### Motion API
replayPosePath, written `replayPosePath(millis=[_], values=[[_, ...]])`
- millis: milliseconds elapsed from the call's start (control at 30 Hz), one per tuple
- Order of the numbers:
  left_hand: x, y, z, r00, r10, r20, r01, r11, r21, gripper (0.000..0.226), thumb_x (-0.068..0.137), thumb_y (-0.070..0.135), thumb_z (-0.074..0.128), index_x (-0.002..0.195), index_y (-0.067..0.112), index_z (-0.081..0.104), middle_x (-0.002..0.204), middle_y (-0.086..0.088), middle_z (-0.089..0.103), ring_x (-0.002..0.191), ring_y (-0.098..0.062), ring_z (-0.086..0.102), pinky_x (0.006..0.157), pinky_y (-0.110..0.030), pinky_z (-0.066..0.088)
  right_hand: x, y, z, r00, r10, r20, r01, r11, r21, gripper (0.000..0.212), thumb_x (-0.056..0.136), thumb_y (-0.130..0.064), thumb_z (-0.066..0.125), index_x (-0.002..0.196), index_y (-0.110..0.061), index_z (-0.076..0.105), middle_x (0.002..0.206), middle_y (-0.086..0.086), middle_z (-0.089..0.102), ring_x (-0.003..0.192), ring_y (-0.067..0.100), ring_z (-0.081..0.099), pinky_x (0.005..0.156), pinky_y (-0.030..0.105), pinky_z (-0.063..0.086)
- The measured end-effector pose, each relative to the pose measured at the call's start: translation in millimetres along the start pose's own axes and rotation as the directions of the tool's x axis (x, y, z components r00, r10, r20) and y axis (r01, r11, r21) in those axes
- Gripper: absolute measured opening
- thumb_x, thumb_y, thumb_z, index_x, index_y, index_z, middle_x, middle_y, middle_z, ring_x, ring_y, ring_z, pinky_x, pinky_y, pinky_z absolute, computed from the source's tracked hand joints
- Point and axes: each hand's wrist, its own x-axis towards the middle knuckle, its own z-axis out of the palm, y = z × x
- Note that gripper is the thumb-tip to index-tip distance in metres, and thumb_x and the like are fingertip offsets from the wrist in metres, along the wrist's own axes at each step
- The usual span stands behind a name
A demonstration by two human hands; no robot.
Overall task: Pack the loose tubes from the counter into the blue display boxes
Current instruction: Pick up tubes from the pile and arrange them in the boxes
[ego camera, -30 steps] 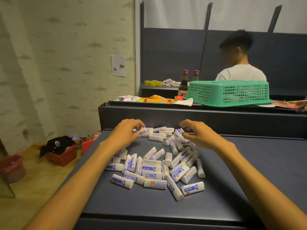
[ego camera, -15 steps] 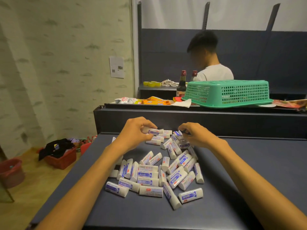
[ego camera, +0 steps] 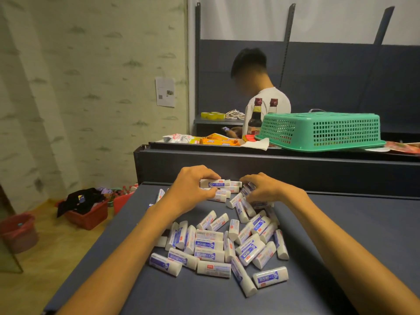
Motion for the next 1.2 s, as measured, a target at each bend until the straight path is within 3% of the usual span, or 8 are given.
replayPosePath(millis=[133,300,500,700,833,933,1000,1200], values=[[-1,-3,0,1.0,0.002,0.004,-0.002,1.0,0.005,0.031,0.078,0.015,0.077,0.109,0.014,0.072,0.104,0.002,0.07,0.091,-0.005,0.062,0.074,-0.008,0.046,-3,4,-2,0.999,-0.032,0.014,0.03,0.996,0.084,0.074,0.079,-0.018,0.071,0.145,-0.028,0.037,0.141,0.005,0.042,0.119,0.021,0.049,0.095,0.032,0.049],[-2,-1,1,1.0,0.013,0.001,-0.013,1.0,-0.002,0.03,0.079,0.014,0.077,0.108,0.014,0.072,0.104,0.002,0.069,0.091,-0.005,0.062,0.077,-0.011,0.048,-12,7,-3,0.982,-0.117,-0.145,0.134,0.984,0.116,0.071,0.076,-0.007,0.072,0.14,-0.022,0.045,0.126,-0.002,0.048,0.109,0.014,0.049,0.083,0.022,0.042],[-2,-1,2,1.0,0.021,0.0,-0.021,1.0,0.003,0.029,0.079,0.016,0.076,0.108,0.014,0.072,0.104,0.002,0.069,0.091,-0.005,0.062,0.078,-0.013,0.049,-17,16,3,0.968,-0.119,-0.223,0.153,0.978,0.142,0.04,0.079,-0.014,0.075,0.116,-0.023,0.062,0.114,-0.004,0.049,0.096,0.011,0.052,0.068,0.013,0.041],[-4,-2,3,1.0,0.014,0.004,-0.014,1.0,0.013,0.029,0.08,0.017,0.076,0.109,0.015,0.071,0.105,0.001,0.069,0.092,-0.008,0.062,0.08,-0.019,0.052,-27,20,2,0.944,-0.116,-0.31,0.184,0.962,0.2,0.028,0.084,-0.011,0.071,0.108,-0.022,0.063,0.089,-0.007,0.062,0.075,0.007,0.057,0.061,0.012,0.043],[-4,-5,4,1.0,0.005,-0.015,-0.005,0.999,0.044,0.028,0.081,0.021,0.075,0.109,0.018,0.071,0.105,0.004,0.069,0.092,-0.007,0.063,0.083,-0.026,0.055,-35,20,-2,0.888,-0.115,-0.446,0.266,0.918,0.293,0.027,0.079,-0.018,0.079,0.102,-0.026,0.067,0.084,0.005,0.064,0.067,0.018,0.057,0.06,0.026,0.05],[-5,-5,3,1.0,0.005,-0.024,-0.003,0.996,0.09,0.028,0.083,0.024,0.073,0.11,0.019,0.071,0.105,0.005,0.069,0.092,-0.008,0.063,0.082,-0.028,0.056,-43,17,-4,0.88,-0.094,-0.466,0.264,0.912,0.313,0.02,0.078,-0.02,0.079,0.096,-0.02,0.07,0.08,0.0,0.063,0.062,0.008,0.057,0.054,0.014,0.046],[-7,-4,2,1.0,0.0,-0.019,0.002,0.993,0.116,0.028,0.083,0.026,0.073,0.111,0.02,0.071,0.106,0.005,0.069,0.093,-0.008,0.063,0.082,-0.029,0.056,-49,16,-3,0.881,-0.064,-0.468,0.273,0.877,0.395,0.015,0.079,-0.018,0.078,0.089,-0.014,0.068,0.07,-0.005,0.066,0.056,0.007,0.063,0.055,0.017,0.049],[-14,-5,-4,1.0,0.003,-0.013,-0.001,0.991,0.132,0.027,0.083,0.027,0.073,0.109,0.022,0.07,0.103,0.008,0.069,0.091,-0.006,0.063,0.08,-0.031,0.056,-62,15,1,0.903,-0.035,-0.428,0.307,0.75,0.586,0.01,0.079,-0.011,0.077,0.088,-0.011,0.072,0.075,0.008,0.073,0.067,0.021,0.072,0.067,0.027,0.055]])
